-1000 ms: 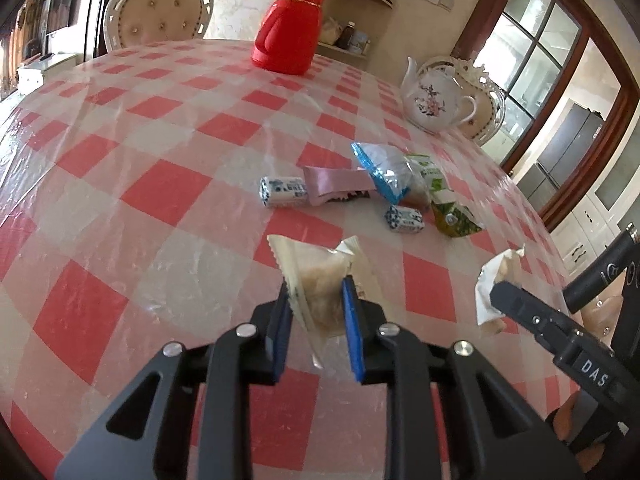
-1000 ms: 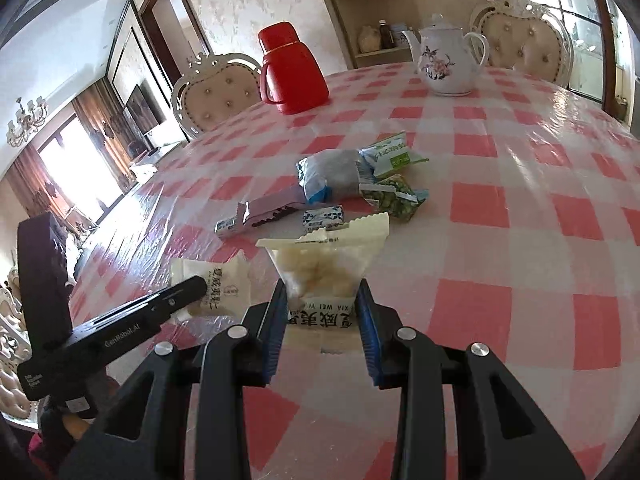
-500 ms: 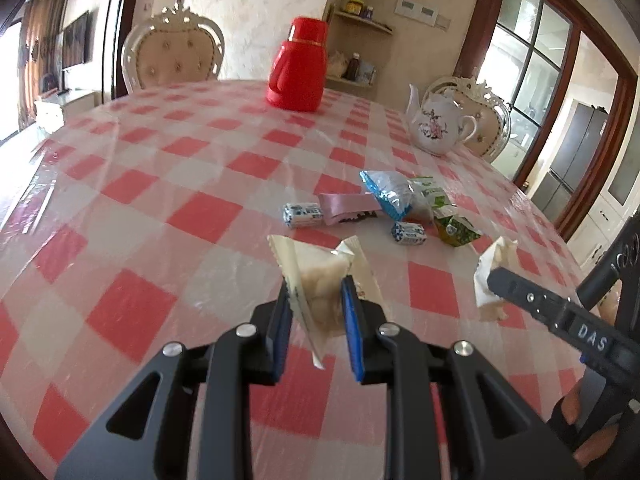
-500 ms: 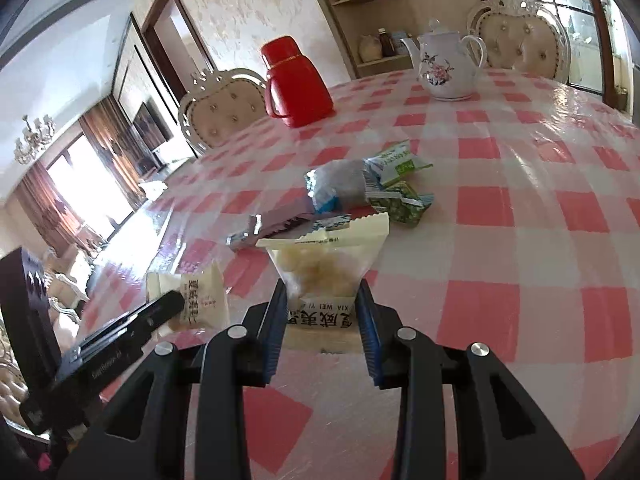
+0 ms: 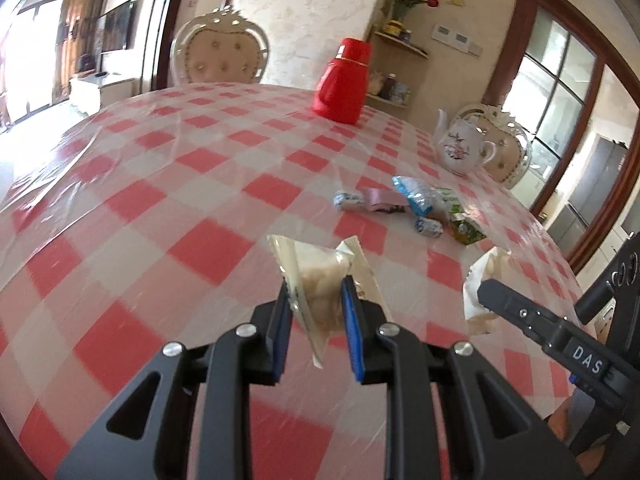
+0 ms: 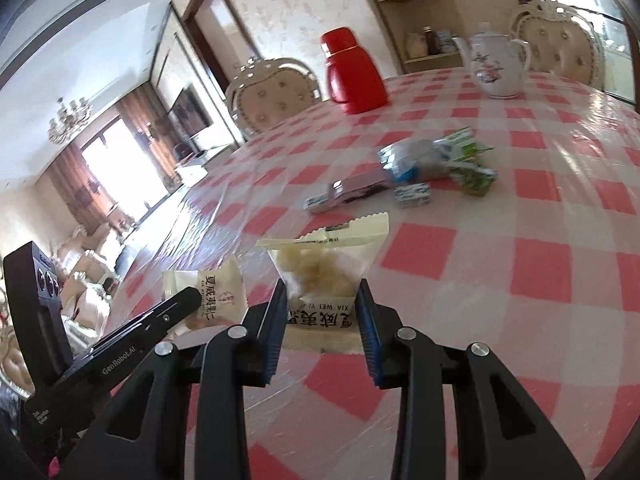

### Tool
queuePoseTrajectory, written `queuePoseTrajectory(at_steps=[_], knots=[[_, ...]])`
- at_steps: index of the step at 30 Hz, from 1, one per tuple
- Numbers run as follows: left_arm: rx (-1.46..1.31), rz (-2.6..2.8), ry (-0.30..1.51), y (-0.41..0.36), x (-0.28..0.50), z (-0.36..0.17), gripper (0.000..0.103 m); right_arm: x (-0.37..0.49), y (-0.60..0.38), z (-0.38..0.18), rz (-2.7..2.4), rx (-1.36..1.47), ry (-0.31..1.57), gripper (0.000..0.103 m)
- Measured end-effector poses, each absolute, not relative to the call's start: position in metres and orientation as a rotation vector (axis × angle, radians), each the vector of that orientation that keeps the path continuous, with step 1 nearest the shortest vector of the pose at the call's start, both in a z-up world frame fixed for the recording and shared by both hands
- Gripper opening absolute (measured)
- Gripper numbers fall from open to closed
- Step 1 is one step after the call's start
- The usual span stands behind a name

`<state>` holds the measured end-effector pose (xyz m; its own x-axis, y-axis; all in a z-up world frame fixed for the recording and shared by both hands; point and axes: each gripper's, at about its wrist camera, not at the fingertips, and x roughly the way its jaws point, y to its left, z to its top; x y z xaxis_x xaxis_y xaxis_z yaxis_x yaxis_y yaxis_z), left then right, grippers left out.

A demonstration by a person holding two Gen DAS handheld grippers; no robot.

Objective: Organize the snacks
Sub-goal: 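Grasp a wrapped cake with the right tool, then carry both wrapped cakes over the white box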

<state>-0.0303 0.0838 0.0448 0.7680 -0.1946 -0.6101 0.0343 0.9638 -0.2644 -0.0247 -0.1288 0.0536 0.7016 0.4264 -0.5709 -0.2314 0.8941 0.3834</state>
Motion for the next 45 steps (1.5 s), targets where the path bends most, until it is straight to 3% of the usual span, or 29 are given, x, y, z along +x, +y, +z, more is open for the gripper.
queuePoseTrajectory(at_steps=[27,45], knots=[[-0.260,0.082,0.711,0.193,-0.154,0.052,0.024,-0.071,0.018,0.045,0.766,0.157,0.811,0.034],[-0.335,0.398,0.739,0.305,-0.256,0.042,0.024,-0.165,0.134,0.060,1.169,-0.035,0.779,0.034]])
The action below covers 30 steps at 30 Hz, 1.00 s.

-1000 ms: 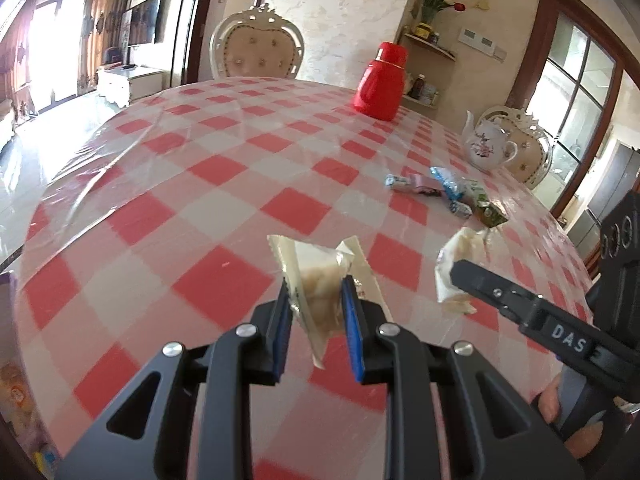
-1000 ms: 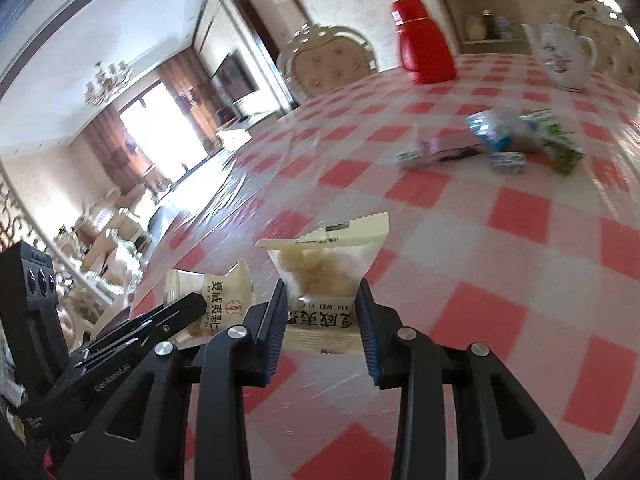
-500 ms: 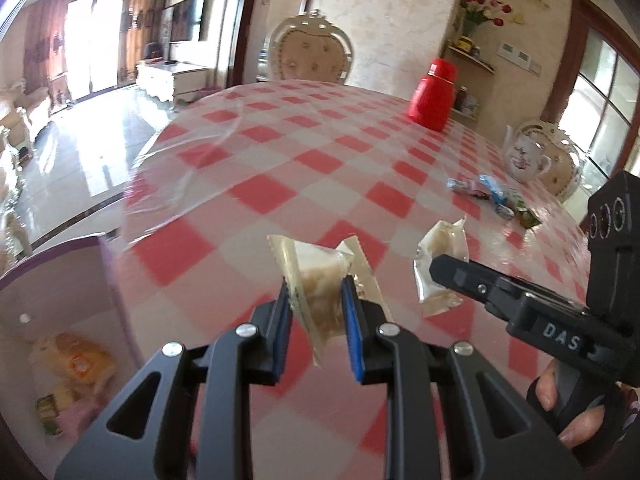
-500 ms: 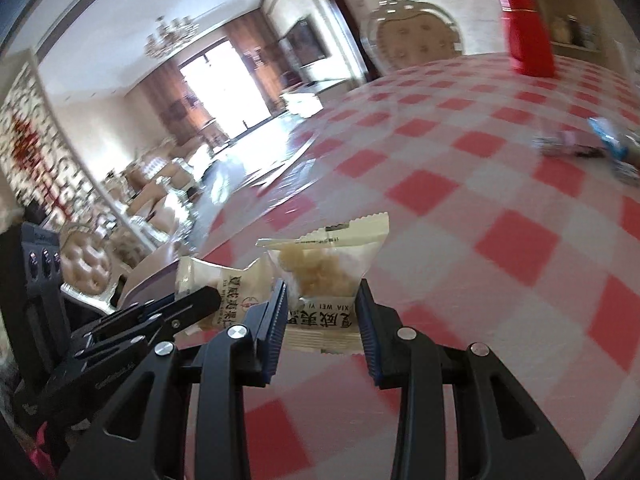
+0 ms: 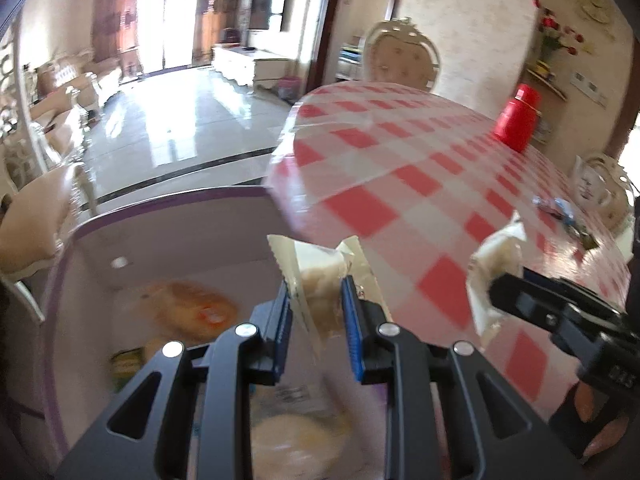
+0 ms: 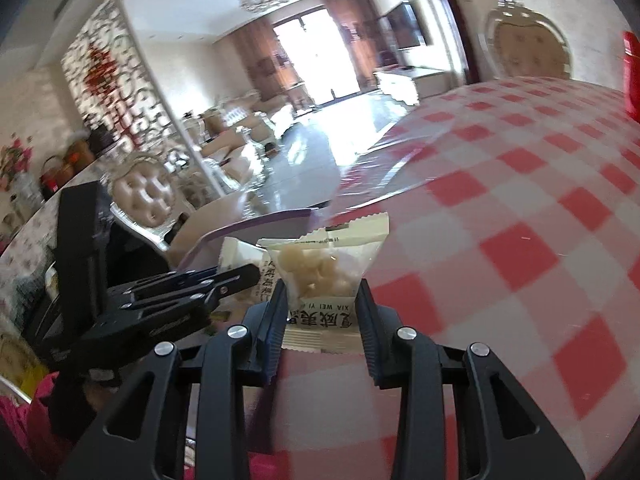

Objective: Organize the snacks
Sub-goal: 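Carry both wrapped cakes over the white box, then open both tools to drop the cakes into the box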

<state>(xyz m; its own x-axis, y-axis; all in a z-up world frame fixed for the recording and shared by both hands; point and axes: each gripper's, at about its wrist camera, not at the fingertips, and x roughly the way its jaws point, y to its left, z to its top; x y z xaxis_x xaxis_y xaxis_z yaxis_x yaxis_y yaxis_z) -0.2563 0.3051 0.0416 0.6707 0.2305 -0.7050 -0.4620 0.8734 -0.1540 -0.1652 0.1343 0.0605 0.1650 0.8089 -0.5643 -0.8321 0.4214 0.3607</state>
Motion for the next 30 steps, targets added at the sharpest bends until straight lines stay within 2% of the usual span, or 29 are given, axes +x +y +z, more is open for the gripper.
queuePoseTrajectory(at_steps=[18,20,21,22,23,24,27,28,30], knots=[[-0.356,0.665,0.762,0.367,-0.317,0.035,0.025,-0.256,0.204,0.056,1.440,-0.276,0.762,0.035],[-0.349,0.692,0.775,0.370,-0.318,0.033,0.025,-0.260,0.211,0.053,1.455,-0.302,0.770,0.037],[-0.350,0.715,0.781,0.372,-0.318,0.031,0.032,-0.262,0.215,0.052,1.462,-0.312,0.771,0.038],[-0.355,0.739,0.786,0.375,-0.319,0.029,0.054,-0.264,0.218,0.053,1.466,-0.318,0.770,0.043],[-0.355,0.757,0.790,0.376,-0.321,0.029,0.065,-0.265,0.219,0.053,1.463,-0.317,0.773,0.047],[-0.342,0.790,0.788,0.377,-0.322,0.029,0.082,-0.262,0.220,0.054,1.461,-0.309,0.777,0.052],[-0.305,0.832,0.788,0.376,-0.321,0.032,0.088,-0.250,0.214,0.059,1.445,-0.262,0.783,0.059],[-0.301,0.835,0.791,0.375,-0.319,0.032,0.092,-0.244,0.210,0.061,1.434,-0.238,0.788,0.059],[-0.289,0.842,0.784,0.371,-0.315,0.035,0.093,-0.229,0.198,0.064,1.409,-0.208,0.790,0.059]])
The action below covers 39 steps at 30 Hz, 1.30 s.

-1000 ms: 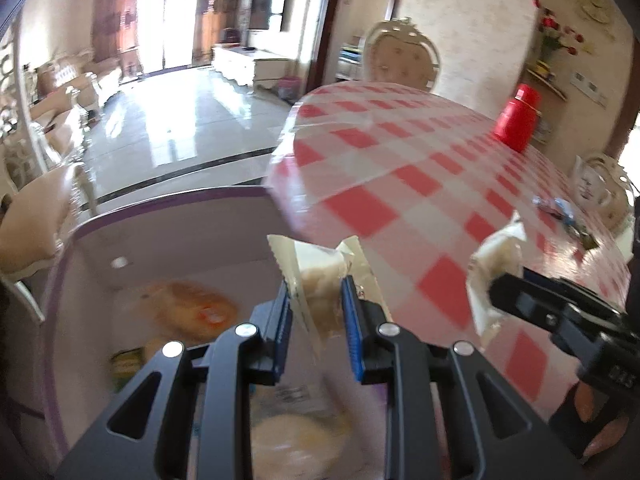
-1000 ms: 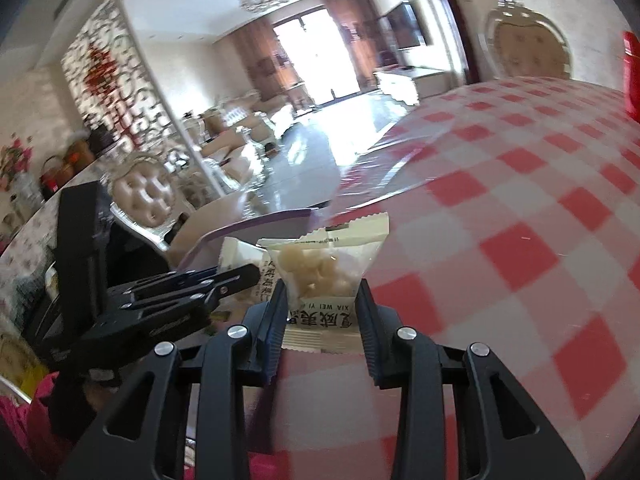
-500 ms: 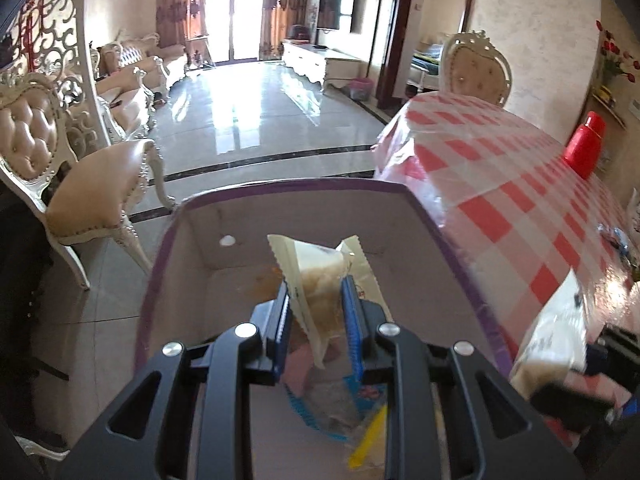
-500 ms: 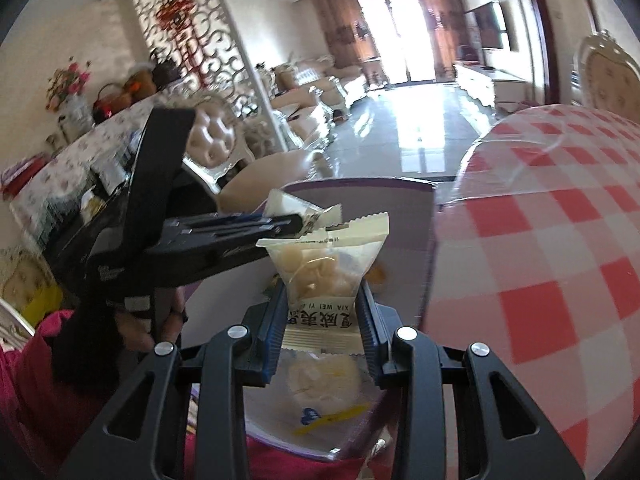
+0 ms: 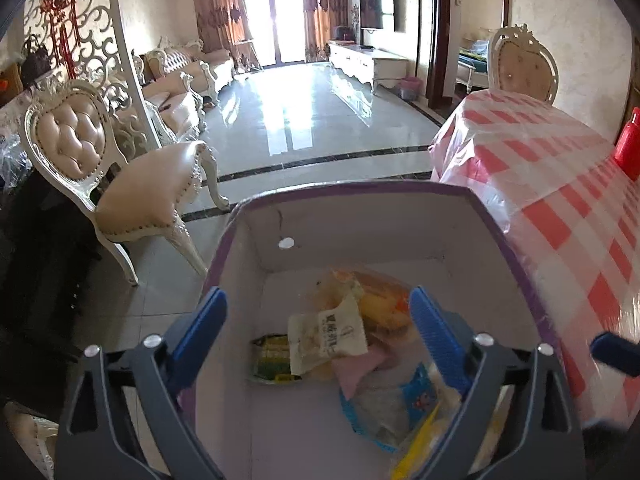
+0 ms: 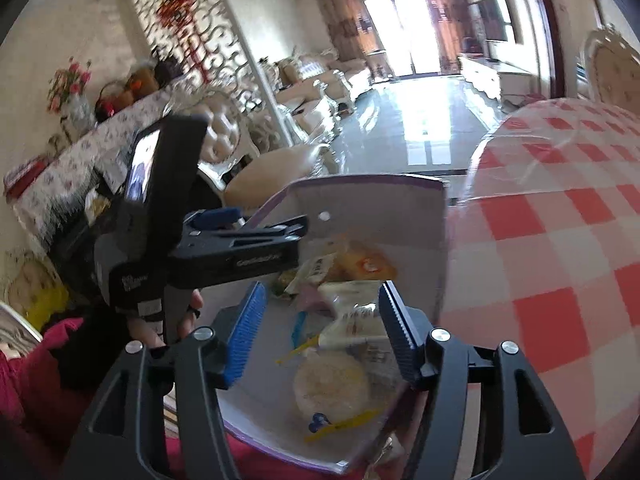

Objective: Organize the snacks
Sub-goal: 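Open both tools to drop the cakes into the box, then move both open tools back toward the snacks on the table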

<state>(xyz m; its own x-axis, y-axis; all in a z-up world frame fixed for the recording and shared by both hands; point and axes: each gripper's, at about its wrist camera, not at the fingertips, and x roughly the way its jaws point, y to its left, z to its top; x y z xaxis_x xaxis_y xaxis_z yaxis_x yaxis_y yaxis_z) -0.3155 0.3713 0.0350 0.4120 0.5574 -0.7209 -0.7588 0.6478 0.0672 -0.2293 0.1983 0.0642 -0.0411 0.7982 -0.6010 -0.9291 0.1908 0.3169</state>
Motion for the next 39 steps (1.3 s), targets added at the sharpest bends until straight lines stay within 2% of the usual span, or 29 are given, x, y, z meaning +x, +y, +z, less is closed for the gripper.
queuePoseTrajectory(at_steps=[5,7,10,14,18,24,27,32,39], knots=[[-0.254,0.809,0.766,0.354,-0.291,0.041,0.096,-0.195,0.158,0.075,1.323,-0.170,0.759,0.062],[-0.228,0.776,0.754,0.340,-0.273,0.045,0.097,-0.175,0.132,0.079,1.269,-0.151,0.740,0.069],[-0.194,0.694,0.736,0.314,-0.241,0.053,0.098,-0.145,0.087,0.080,1.169,-0.116,0.728,0.070],[-0.175,0.491,0.703,0.259,-0.183,0.070,0.100,-0.104,0.027,0.075,1.023,-0.062,0.732,0.072],[-0.237,0.166,0.709,0.182,-0.102,0.078,0.101,-0.058,-0.047,0.070,0.823,0.026,0.742,0.080],[-0.287,-0.059,0.703,0.073,0.014,0.065,0.101,-0.001,-0.168,0.058,0.435,0.163,0.723,0.081],[-0.337,-0.049,0.676,0.045,0.058,0.057,0.101,0.017,-0.214,0.055,0.303,0.232,0.695,0.081],[-0.470,-0.002,0.614,0.032,0.104,0.044,0.101,0.041,-0.252,0.042,0.167,0.235,0.694,0.081],[-0.565,0.000,0.610,0.068,0.108,0.035,0.101,0.090,-0.228,0.035,0.167,0.092,0.727,0.081]])
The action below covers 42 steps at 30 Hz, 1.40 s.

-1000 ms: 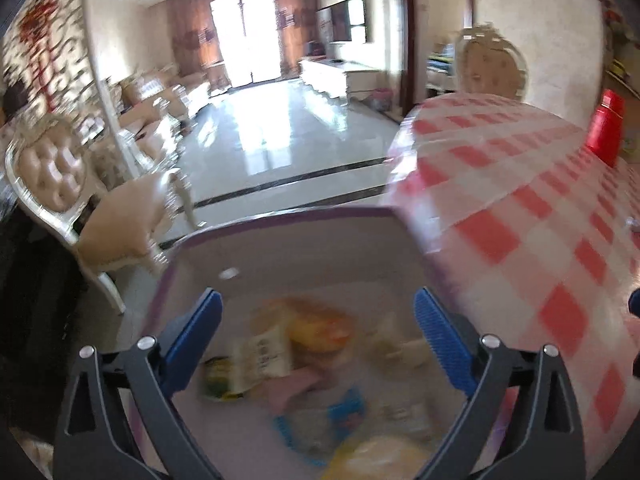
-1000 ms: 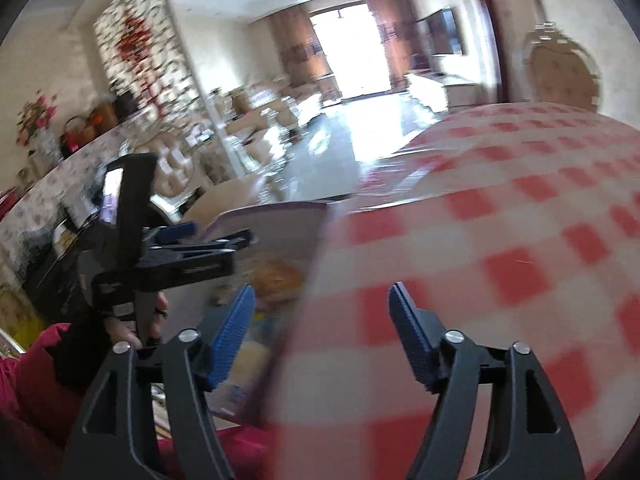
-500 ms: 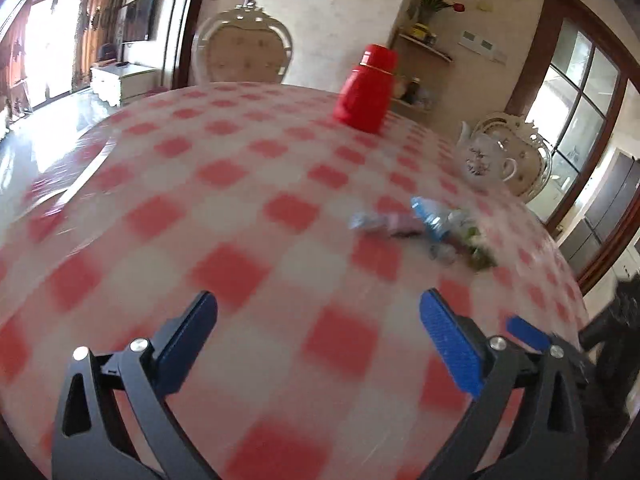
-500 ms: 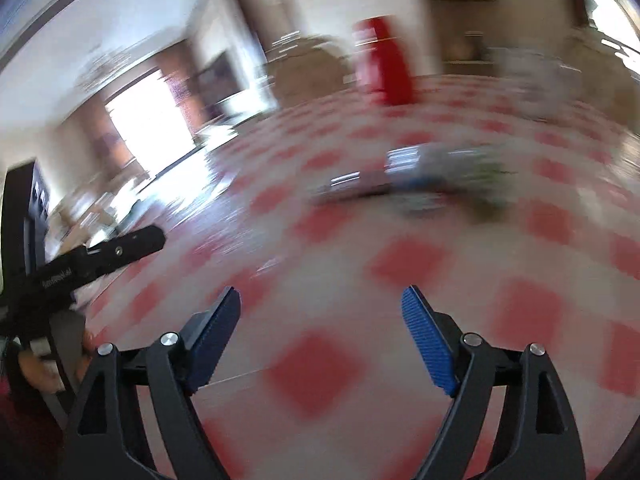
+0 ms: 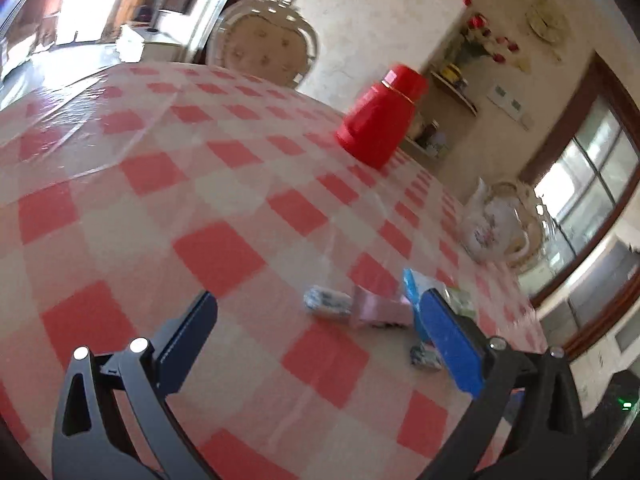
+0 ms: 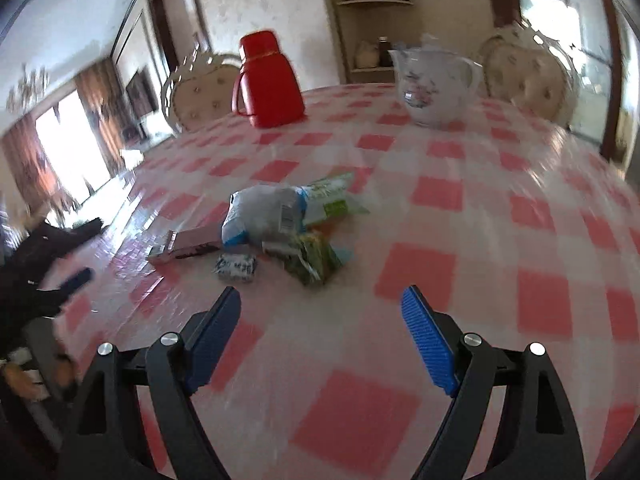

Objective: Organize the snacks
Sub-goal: 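Move both open tools back toward the snacks on the table, then grasp the green pea packet with the right tool, then grasp the pink wrapper with the left tool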

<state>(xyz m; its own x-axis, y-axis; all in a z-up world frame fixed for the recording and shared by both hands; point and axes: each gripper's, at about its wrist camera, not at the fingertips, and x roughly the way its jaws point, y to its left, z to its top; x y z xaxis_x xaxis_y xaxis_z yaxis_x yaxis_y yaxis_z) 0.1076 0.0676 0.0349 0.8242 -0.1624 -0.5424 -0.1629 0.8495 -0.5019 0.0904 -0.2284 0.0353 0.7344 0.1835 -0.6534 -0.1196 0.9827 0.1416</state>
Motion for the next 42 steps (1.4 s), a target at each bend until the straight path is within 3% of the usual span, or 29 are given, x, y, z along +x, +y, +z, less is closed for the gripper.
queuePoseTrajectory(at_steps=[8,9,11,13,26,42], knots=[[-0.621,0.056,0.644,0.090,0.114,0.031,0.101,0.155,-0.204,0.015,0.106,-0.059,0.886,0.077],[-0.599,0.049,0.664,0.087,0.117,0.031,0.101,0.159,-0.204,0.014,0.112,-0.055,0.895,0.072],[-0.547,0.032,0.692,0.080,0.121,0.030,0.101,0.160,-0.204,0.013,0.138,-0.049,0.894,0.049],[-0.470,0.009,0.715,0.070,0.125,0.030,0.101,0.154,-0.206,0.014,0.137,-0.051,0.878,0.033],[-0.056,-0.160,0.935,0.024,0.171,0.009,0.101,0.056,-0.241,0.063,0.232,0.276,0.723,0.034],[0.198,-0.279,0.912,-0.037,0.218,0.015,0.098,0.051,-0.244,0.069,0.230,0.331,0.703,0.035]])
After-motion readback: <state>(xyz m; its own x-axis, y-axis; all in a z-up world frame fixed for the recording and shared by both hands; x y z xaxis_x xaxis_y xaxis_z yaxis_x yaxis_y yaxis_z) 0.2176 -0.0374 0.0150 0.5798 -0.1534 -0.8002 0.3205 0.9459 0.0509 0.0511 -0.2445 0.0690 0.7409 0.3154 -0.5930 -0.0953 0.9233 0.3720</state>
